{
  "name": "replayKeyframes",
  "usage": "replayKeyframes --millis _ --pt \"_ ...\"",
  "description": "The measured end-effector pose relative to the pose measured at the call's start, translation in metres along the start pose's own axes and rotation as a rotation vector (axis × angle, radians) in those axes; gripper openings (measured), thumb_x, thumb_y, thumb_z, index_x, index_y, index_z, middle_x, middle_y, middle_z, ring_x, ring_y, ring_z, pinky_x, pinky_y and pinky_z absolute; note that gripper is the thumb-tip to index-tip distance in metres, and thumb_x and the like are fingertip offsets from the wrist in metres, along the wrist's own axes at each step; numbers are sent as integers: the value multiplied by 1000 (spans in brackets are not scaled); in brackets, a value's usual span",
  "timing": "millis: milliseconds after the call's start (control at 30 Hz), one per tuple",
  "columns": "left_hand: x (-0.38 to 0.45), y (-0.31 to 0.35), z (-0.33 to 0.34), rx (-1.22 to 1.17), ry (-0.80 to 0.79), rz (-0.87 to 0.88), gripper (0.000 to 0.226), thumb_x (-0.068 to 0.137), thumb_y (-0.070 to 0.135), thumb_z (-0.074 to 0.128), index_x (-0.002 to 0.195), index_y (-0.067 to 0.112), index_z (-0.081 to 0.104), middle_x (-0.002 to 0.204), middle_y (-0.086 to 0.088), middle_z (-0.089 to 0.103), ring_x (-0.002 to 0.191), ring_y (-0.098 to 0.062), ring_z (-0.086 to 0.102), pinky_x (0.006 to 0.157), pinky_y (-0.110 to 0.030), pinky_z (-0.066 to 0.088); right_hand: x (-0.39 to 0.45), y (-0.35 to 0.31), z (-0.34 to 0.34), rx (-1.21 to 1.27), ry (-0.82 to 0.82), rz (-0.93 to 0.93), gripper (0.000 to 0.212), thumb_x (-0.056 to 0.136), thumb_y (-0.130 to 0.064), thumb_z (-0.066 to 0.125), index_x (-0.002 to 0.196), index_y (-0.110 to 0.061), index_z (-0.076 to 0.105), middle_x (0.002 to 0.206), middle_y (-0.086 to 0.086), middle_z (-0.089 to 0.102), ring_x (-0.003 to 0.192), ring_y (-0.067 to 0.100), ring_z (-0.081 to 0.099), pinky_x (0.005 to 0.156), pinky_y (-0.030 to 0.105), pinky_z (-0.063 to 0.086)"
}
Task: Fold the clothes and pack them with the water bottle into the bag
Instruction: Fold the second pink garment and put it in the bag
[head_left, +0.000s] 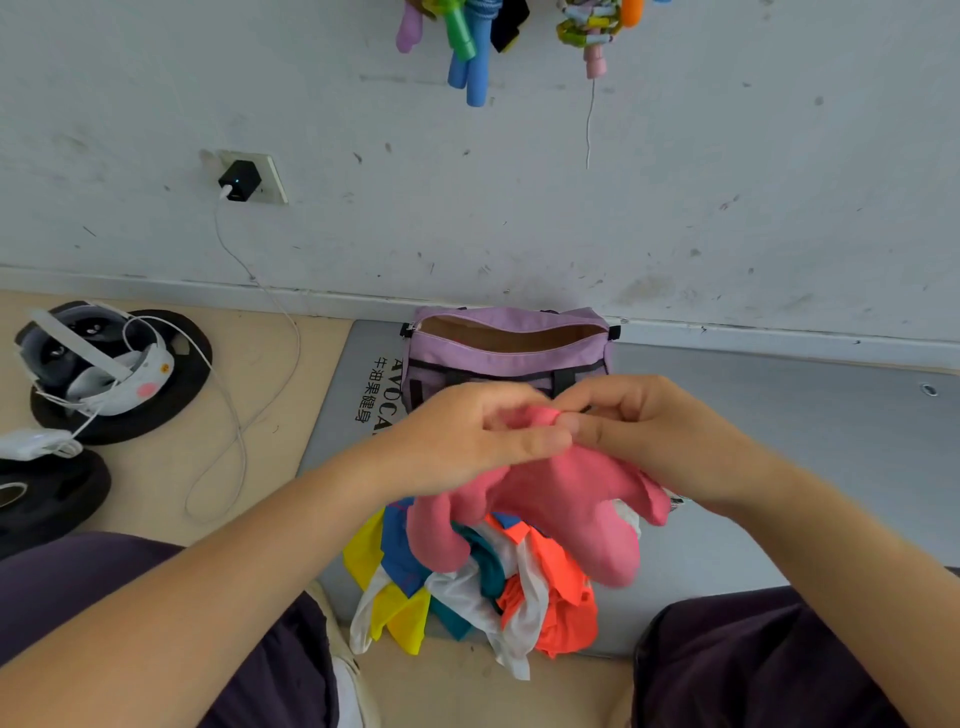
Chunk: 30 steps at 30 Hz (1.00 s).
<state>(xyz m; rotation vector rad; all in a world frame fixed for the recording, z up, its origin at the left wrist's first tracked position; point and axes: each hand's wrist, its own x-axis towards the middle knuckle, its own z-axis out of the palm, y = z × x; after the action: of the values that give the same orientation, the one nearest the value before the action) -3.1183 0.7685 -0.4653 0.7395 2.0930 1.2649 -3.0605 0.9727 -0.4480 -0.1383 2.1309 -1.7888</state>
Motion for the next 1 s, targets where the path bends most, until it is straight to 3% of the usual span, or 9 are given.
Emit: replayKeyframes --millis 67,133,300,433,500,567,833,900,1000 --pt "0 0 0 56 22 19 41 84 59 64 61 27 54 56 13 37 54 -3 35 51 -16 29 1 1 -1 8 -11 -1 12 90 -23 64 98 -20 72 92 12 74 84 13 67 76 20 52" --pt "-1 1 -7 107 110 1 49 89 53 62 55 22 44 54 13 30 51 -3 29 48 -19 23 1 2 -6 -53 11 31 11 92 -18 64 100 -19 71 86 15 71 80 15 64 77 26 50" --pt "0 -2 -23 44 287 -80 48 91 46 62 62 14 43 51 14 27 46 -3 27 44 -16 21 1 1 -8 -215 -13 86 10 95 -11 59 90 -12 67 76 2 67 69 12 60 67 28 51" --pt "1 -6 -22 31 319 -84 28 88 38 69 77 14 59 58 5 47 52 -6 38 51 -20 30 1 1 -4 -215 54 68 13 99 -12 52 89 -10 61 69 3 61 62 18 57 60 29 48" --pt "1 -5 -24 -13 319 -97 17 85 26 75 94 24 61 61 4 55 51 -7 44 51 -16 35 1 2 -5 -179 111 57 10 99 -14 54 92 -10 60 60 4 58 53 20 51 56 30 44" --pt "0 -4 -26 -86 298 -119 32 82 16 77 104 29 59 67 6 62 56 -9 52 56 -21 41 1 3 -6 -153 150 49 2 97 -15 57 97 -15 59 53 2 55 47 19 46 53 29 42" --pt "-7 9 -19 -151 68 17 31 83 8 76 106 25 65 86 -1 77 77 -14 67 75 -22 53 1 5 2 -8 -32 62 39 95 -11 61 128 -31 57 57 7 57 49 23 54 53 29 47" --pt "-9 12 -16 -162 52 42 30 83 8 76 105 25 66 87 -1 77 77 -13 67 73 -18 51 2 5 3 0 -65 86 32 94 -12 62 123 -25 61 62 12 58 53 26 54 53 29 48" --pt "-10 13 -16 -131 55 35 29 82 10 77 104 26 67 84 0 77 74 -9 69 69 -17 51 2 3 1 -30 -60 104 5 94 -14 63 97 -13 66 63 16 61 54 27 55 52 32 48"
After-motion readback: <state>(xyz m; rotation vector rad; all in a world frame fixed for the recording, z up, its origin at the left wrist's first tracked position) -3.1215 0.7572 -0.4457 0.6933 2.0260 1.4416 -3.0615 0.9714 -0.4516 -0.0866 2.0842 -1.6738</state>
